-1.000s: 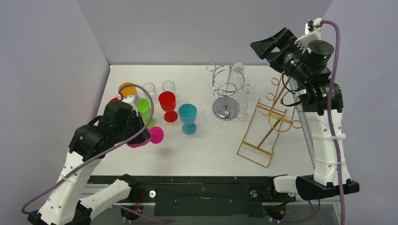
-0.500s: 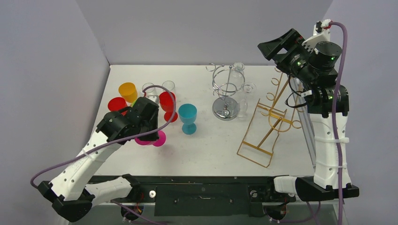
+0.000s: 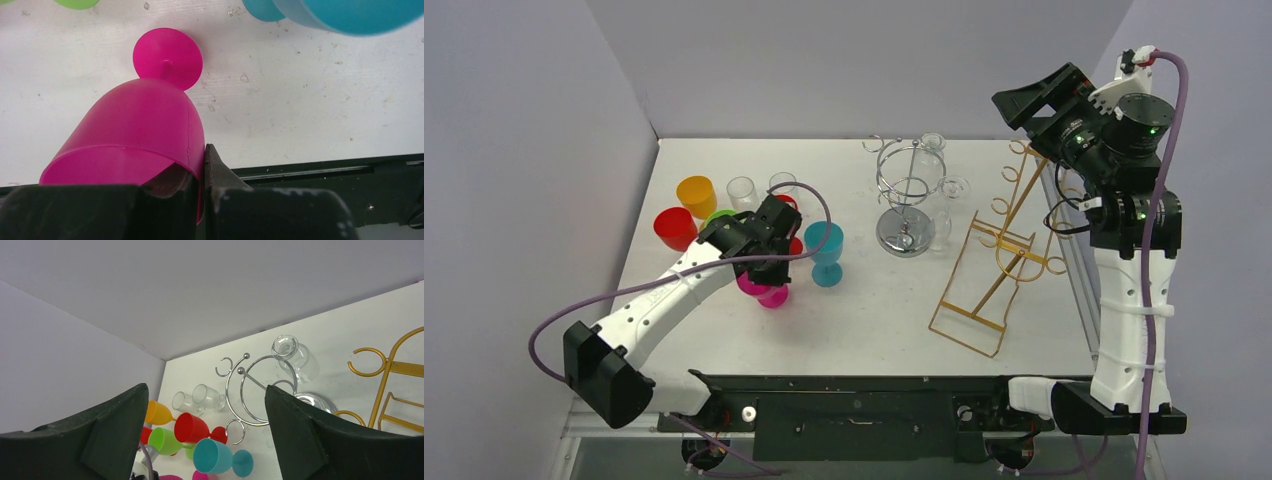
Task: Take the wine glass off the wine glass rack
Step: Place the wine glass at the center of the board.
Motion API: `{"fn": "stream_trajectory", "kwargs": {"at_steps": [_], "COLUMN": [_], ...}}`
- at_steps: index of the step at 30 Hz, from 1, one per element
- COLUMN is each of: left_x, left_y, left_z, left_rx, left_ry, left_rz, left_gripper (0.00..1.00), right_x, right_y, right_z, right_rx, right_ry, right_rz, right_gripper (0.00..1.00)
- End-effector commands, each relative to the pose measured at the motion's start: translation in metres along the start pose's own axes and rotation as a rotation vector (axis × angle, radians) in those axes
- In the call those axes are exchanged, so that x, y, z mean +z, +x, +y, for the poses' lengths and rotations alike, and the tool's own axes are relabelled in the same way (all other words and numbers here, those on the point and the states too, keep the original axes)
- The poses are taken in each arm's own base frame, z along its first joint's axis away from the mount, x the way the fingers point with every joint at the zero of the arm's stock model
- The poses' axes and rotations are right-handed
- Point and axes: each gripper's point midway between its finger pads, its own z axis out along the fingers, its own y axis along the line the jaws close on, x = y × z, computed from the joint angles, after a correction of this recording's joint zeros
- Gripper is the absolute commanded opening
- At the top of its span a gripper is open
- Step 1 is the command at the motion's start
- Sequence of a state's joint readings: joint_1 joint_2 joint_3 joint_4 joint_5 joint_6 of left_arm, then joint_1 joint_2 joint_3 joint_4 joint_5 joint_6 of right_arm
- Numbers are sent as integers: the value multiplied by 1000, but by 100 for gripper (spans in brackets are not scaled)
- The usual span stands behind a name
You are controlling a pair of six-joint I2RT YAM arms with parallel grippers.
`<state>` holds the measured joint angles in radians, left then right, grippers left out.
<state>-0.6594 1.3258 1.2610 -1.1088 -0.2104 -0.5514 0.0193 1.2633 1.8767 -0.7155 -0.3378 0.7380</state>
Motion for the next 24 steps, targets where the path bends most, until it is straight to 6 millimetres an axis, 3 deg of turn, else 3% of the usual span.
{"fn": "stream_trajectory", "kwargs": {"at_steps": [1, 10, 24], "left_x": [15, 38, 31], "left_y": [-23, -23, -35], "left_z": [-9, -3, 5], "left_rx": [-3, -5, -3], "left_ry": [57, 54, 47], "left_rz": [-55, -16, -46], "left_gripper": [0, 0, 26], "right_x": [-14, -17, -18], "right_y": [-6, -5, -7], "right_z": [7, -9, -16], "right_rx": [-14, -11, -15], "right_ry": [-27, 14, 41], "right_rz": [-22, -25, -23], "right_gripper": [81, 82, 82]}}
